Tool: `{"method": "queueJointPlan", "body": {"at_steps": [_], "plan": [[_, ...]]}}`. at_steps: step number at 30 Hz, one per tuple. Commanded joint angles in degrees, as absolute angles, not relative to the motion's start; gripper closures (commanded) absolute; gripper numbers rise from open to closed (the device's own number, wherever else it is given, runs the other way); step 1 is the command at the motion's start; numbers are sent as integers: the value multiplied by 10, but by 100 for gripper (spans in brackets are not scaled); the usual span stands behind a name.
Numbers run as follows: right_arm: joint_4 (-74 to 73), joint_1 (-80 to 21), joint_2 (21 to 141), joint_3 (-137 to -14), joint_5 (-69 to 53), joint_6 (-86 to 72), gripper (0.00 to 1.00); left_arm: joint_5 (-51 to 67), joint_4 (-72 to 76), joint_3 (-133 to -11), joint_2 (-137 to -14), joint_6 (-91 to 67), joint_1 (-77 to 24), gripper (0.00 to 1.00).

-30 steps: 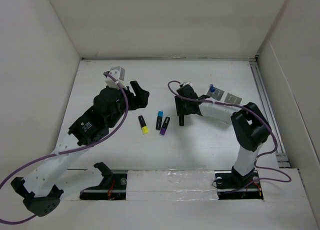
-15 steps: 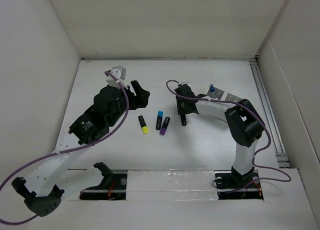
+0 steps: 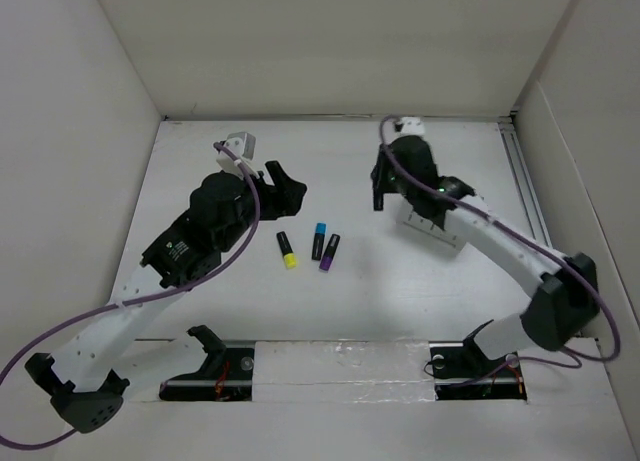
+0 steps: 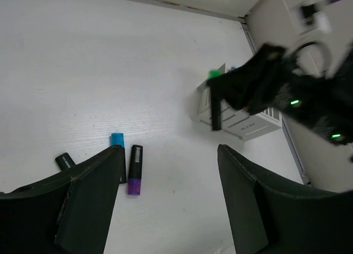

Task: Organize the desk

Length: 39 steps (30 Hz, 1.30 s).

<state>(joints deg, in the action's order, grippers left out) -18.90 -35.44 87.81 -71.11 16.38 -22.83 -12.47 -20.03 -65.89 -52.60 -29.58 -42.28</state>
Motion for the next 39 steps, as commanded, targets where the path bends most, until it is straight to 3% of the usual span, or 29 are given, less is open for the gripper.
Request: {"method": "queueJointPlan", "body": {"at_steps": [1,10,27,33,39], "plan": [[-167,-283,775,-723,238,-218,95,-96,-155,-661,-540,-303,-421,35],[-96,-60,684,-621,276,-226,94,-72,-132,-691,-581,-280,-421,35],[-68,-38,755,-561,330,-219,89,-82,-134,-688,-591,-272,-421,35],[-59,-43,742,-538,330,-228,69,-87,-162,-675,-577,-293,-421,35],[-90,-61,711,-562,316,-222,40,-89,-163,-651,-560,-301,-421,35]]}}
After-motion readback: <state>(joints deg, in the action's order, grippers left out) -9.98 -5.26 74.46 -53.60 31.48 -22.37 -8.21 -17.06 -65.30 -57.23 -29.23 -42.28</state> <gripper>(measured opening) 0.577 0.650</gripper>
